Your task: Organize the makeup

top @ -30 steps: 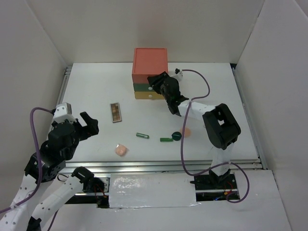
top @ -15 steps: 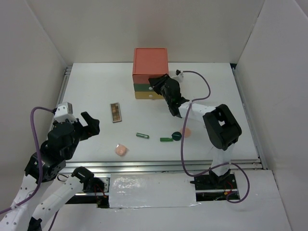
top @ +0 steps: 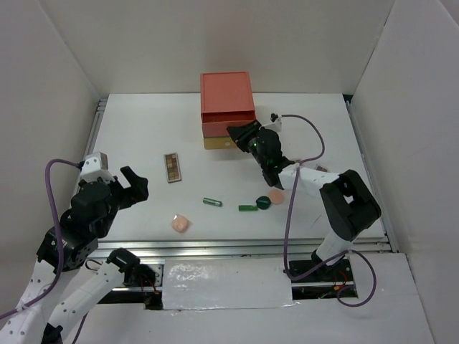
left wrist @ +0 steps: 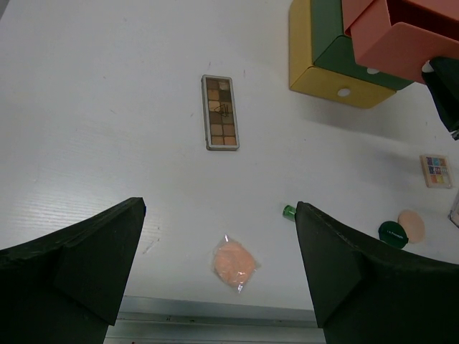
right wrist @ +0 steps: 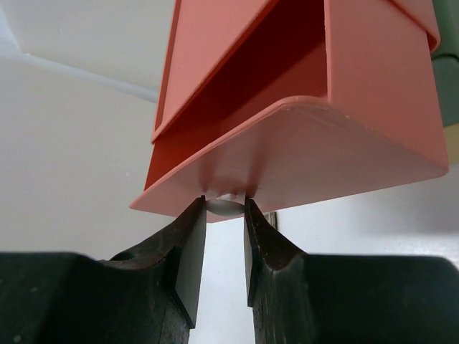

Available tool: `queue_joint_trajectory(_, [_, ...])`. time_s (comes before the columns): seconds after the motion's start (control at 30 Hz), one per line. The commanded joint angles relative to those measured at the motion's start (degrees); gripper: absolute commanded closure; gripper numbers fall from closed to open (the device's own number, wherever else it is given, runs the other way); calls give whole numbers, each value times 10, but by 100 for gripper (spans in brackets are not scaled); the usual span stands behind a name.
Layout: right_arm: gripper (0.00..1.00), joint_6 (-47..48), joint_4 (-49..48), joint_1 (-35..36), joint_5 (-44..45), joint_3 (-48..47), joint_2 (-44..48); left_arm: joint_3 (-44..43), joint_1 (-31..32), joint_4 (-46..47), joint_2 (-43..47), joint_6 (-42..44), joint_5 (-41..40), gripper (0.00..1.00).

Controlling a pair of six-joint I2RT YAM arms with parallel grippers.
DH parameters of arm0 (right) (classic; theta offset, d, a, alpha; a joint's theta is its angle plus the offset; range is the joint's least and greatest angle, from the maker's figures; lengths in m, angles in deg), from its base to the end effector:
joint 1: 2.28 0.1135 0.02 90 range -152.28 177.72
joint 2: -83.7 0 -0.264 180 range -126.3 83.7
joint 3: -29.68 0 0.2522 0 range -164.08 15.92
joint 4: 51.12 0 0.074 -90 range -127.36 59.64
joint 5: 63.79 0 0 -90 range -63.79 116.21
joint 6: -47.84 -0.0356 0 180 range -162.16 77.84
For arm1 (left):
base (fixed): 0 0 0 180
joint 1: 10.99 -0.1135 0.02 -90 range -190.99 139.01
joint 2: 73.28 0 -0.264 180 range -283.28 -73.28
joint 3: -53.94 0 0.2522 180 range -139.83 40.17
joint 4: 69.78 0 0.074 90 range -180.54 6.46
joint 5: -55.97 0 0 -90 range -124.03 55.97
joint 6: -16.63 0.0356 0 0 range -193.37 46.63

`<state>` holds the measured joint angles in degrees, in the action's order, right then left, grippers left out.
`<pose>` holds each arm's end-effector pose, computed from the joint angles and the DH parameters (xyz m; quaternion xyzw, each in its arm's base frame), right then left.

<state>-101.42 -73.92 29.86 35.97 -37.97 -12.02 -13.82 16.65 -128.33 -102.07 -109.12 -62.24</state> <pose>0.3228 0.1957 0.2475 0.2283 0.7022 0.4366 0.5139 0.0822 -0.0241 0.3639 -0.1962 0.7805 -0.1244 0.5804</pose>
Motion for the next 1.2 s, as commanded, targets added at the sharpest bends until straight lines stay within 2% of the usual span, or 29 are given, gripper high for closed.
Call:
queue_joint_trajectory(0.0, [77,-11,-50,11,-3,20,44,2,-3,26,0,13,0,1])
queue_joint_trajectory(0.27, [74,-26,-50,27,3,63,84,2,-3,24,-2,11,-1,1])
queue_joint_trajectory(0.33, [62,-26,-52,28,-3,70,88,2,-3,23,-2,10,-1,1])
queue_joint_trajectory(0.37, [42,-25,-51,28,-4,73,91,3,-3,23,-2,10,-1,1])
queue_joint_trajectory(0.47, [19,-16,-35,28,-10,76,102,3,-3,23,-2,9,-1,1])
queue_joint_trajectory(0.67, [16,24,-26,35,-34,108,147,2,-3,23,-4,9,-2,0])
queue_joint_trajectory(0.73, [16,50,5,48,-47,109,158,2,-3,23,-4,9,-3,1])
queue_joint_trajectory(0.83, [18,141,113,87,-60,72,174,2,-3,23,-1,8,-3,1])
queue_joint_trajectory(0.87, [18,217,172,104,-68,45,175,2,-3,22,1,8,-4,1])
queue_joint_trajectory(1.0, [17,374,321,178,-121,-23,149,3,-3,22,4,6,-5,1])
queue_joint_trajectory(1.07, [17,424,419,218,-69,-70,110,3,-3,22,6,7,-5,1])
queue_joint_trajectory(1.17, [17,445,494,231,-14,-115,49,2,-3,21,4,4,-7,1])
